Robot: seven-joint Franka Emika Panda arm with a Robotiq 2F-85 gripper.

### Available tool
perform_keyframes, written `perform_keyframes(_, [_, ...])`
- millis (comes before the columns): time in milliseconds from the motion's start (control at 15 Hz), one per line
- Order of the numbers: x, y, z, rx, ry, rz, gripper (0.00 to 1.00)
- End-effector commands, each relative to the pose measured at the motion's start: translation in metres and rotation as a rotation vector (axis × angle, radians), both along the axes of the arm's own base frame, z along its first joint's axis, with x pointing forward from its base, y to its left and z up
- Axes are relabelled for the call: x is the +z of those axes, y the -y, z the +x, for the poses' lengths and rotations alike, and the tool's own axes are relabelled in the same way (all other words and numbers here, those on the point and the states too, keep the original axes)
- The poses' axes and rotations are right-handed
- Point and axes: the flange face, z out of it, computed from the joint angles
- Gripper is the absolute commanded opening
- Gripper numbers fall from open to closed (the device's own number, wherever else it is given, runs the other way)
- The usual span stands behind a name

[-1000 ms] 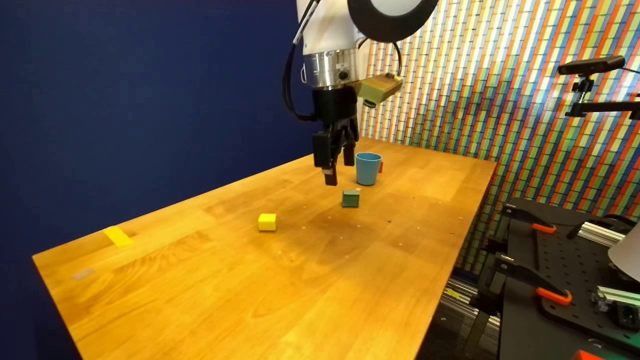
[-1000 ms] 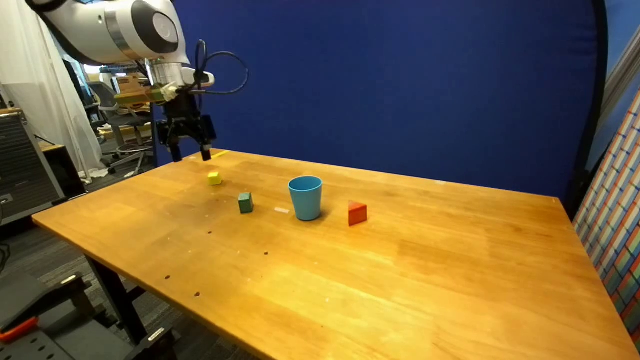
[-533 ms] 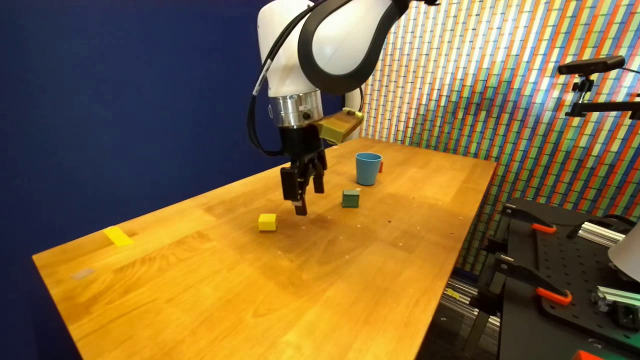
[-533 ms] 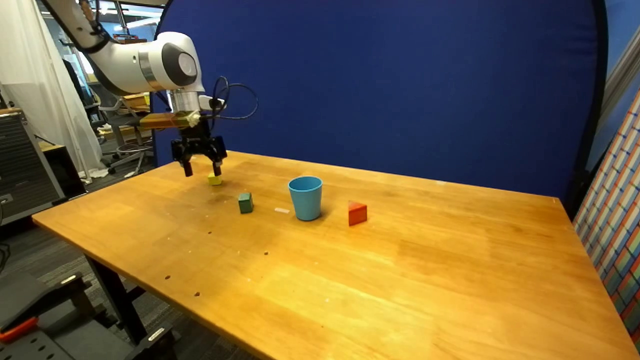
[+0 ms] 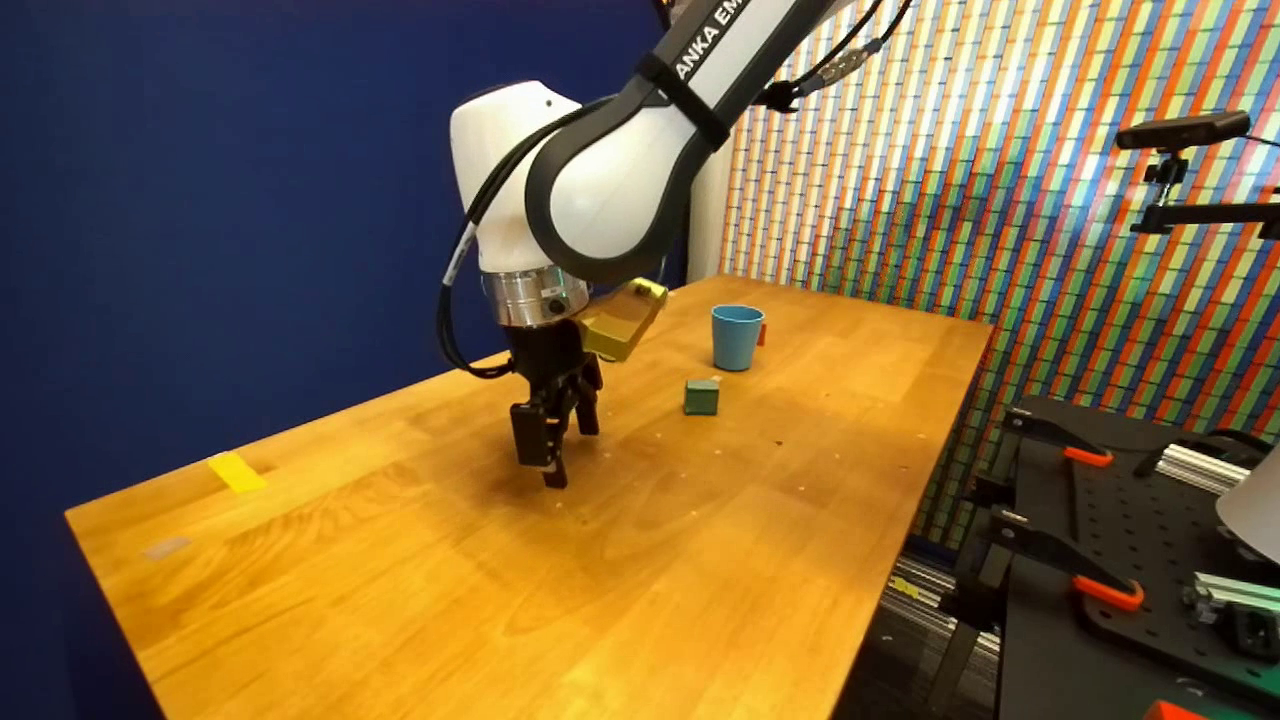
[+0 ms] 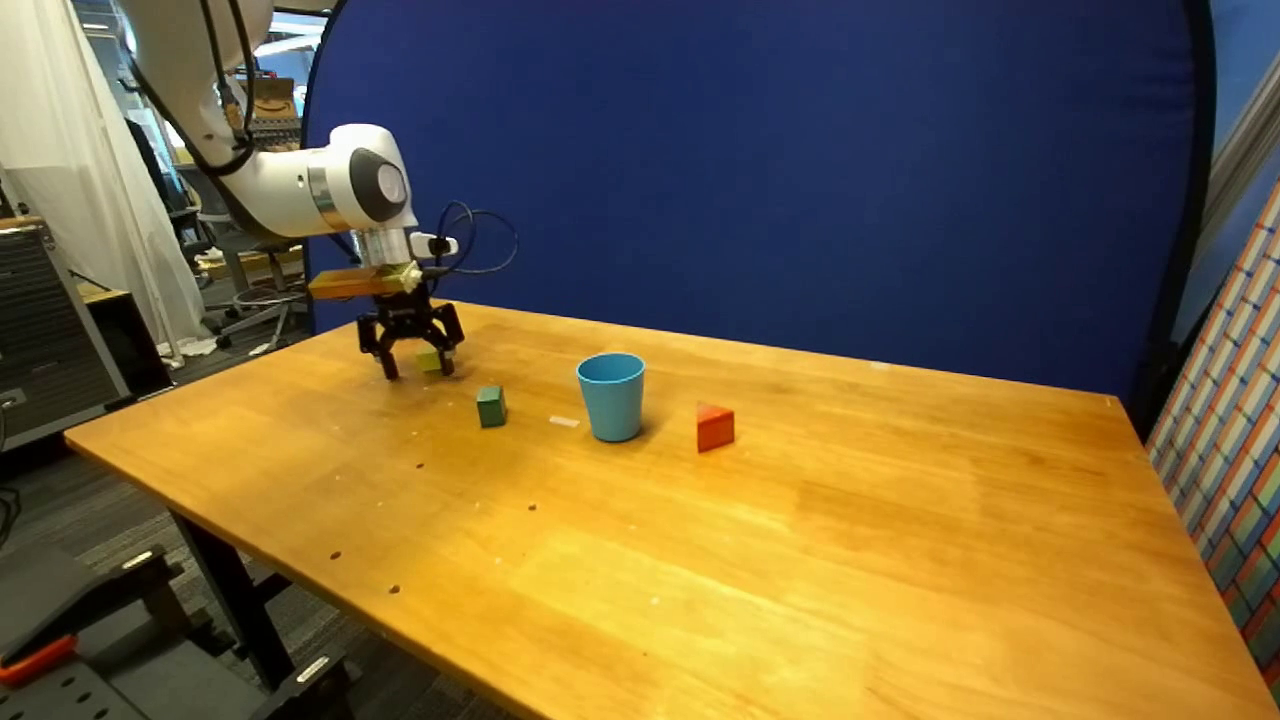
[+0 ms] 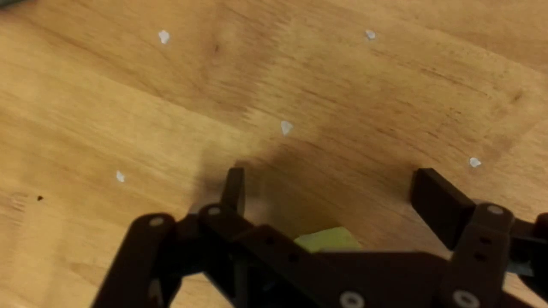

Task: Put the yellow block inside the light blue cup

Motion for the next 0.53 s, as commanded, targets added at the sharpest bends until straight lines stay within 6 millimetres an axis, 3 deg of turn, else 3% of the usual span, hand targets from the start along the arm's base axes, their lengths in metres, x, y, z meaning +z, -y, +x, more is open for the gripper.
perform_keyframes(0, [-0.011, -0.019, 0.017, 0.086, 0.050, -0.054, 1.00])
perform_keyframes(333, [-0.010, -0.041, 0.024, 0.166, 0.098, -0.091, 1.00])
perform_keyframes(400, [-0.009, -0.043, 0.026, 0.172, 0.104, -0.092, 0.75])
perform_keyframes(467, [-0.007, -0.045, 0.028, 0.174, 0.110, -0.092, 0.74])
